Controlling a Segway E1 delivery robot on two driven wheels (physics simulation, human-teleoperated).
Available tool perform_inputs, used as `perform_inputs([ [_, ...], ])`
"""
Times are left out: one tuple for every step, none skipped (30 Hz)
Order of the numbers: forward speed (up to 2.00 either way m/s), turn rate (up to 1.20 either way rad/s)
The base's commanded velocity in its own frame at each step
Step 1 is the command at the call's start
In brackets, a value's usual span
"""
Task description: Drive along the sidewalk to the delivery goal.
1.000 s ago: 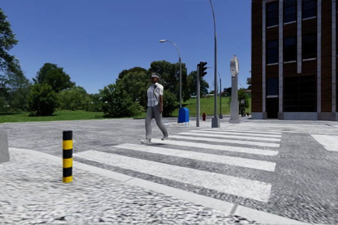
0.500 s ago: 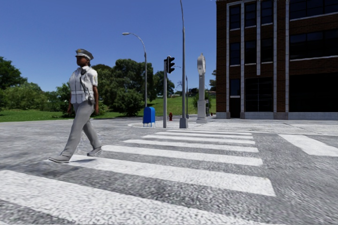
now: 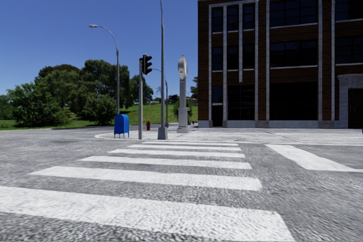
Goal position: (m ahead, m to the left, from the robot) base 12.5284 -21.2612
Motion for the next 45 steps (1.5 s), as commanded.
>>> perform_inputs([
  [1.21, -0.42],
  [1.21, -0.34],
  [1.21, -0.26],
  [1.21, -0.26],
  [1.22, -0.22],
  [1.22, -0.21],
  [1.22, -0.21],
  [1.22, -0.21],
  [1.22, -0.15],
  [1.22, -0.05],
  [1.22, 0.0],
  [1.22, 0.0],
  [1.22, 0.0],
  [1.22, 0.0],
  [1.22, 0.0],
  [1.22, 0.0],
  [1.22, 0.0],
  [1.22, 0.0],
  [1.22, 0.0],
  [1.22, 0.0],
  [1.22, 0.0],
  [1.22, 0.0],
  [1.22, 0.0],
  [1.22, 0.0],
  [1.23, 0.0],
  [2.0, 0.0],
  [2.0, 0.0],
  [2.0, 0.0],
  [2.0, 0.0],
  [2.0, 0.0],
  [2.0, 0.0],
  [2.0, 0.0],
  [2.0, -0.02],
  [2.0, -0.15],
  [2.0, -0.19],
  [2.0, -0.21],
  [2.0, -0.21],
  [2.0, -0.21],
  [2.0, -0.21],
  [2.0, -0.22],
  [2.0, -0.22],
  [2.0, -0.26],
  [2.0, -0.29],
  [2.0, -0.3],
  [2.0, -0.3],
])
